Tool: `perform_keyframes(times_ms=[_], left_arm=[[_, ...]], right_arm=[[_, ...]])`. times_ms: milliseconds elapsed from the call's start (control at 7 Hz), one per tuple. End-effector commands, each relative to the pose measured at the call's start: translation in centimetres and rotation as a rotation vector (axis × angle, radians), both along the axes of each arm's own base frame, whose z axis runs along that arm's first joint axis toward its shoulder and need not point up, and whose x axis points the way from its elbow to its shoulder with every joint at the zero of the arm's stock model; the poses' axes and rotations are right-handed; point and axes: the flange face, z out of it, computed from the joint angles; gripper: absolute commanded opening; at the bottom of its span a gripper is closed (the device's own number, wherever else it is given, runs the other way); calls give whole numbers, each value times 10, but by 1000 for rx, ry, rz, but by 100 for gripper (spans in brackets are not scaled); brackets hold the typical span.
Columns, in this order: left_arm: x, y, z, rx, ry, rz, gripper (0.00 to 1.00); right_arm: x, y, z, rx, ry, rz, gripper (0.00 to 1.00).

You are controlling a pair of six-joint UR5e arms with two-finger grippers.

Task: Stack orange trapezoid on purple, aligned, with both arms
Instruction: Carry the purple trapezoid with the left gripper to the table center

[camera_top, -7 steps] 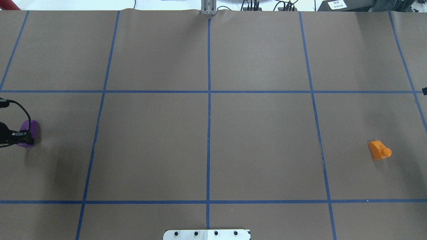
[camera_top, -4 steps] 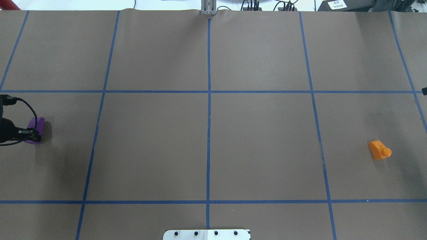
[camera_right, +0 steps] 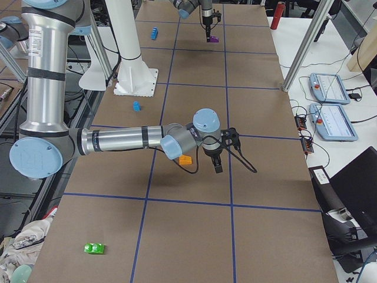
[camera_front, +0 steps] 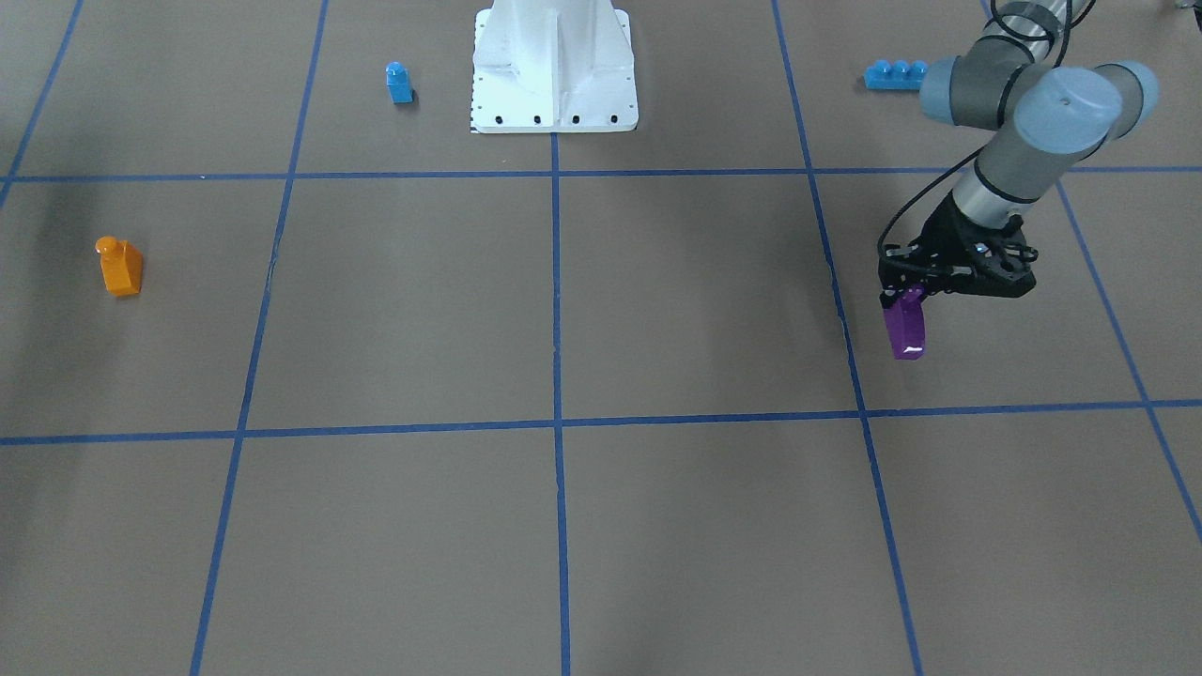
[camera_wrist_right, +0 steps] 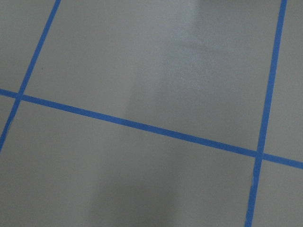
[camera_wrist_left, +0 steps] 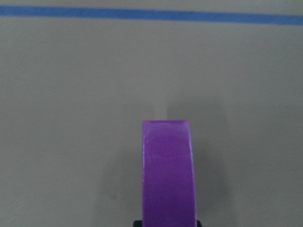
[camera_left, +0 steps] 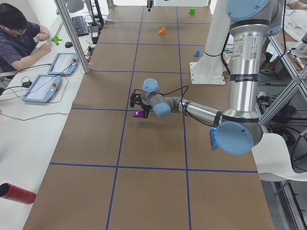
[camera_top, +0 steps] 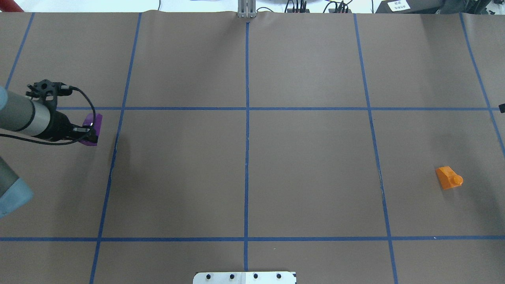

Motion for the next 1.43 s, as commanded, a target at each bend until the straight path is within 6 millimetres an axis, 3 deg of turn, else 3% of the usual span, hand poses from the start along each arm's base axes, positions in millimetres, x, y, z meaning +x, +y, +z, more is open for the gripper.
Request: perform_keyframes(times_ms=[0, 143, 429, 714, 1000, 1286], left_arm=[[65, -16, -91, -12, -13, 47, 0], [98, -15, -133, 22, -44, 45, 0], [186, 24, -216, 20, -43, 76, 0], [255, 56, -262, 14, -34, 28, 0], [317, 46, -287, -54, -68, 11, 0], [328, 48, -283, -61, -82, 18, 0]], right_arm=[[0, 0, 1, -2, 1, 0, 100], [0, 0, 1, -2, 1, 0, 100], [0, 0, 1, -3, -1, -1, 100], [0, 0, 2, -4, 1, 0, 100], [0, 0, 2, -4, 1, 0, 100], [0, 0, 2, -4, 1, 0, 100]])
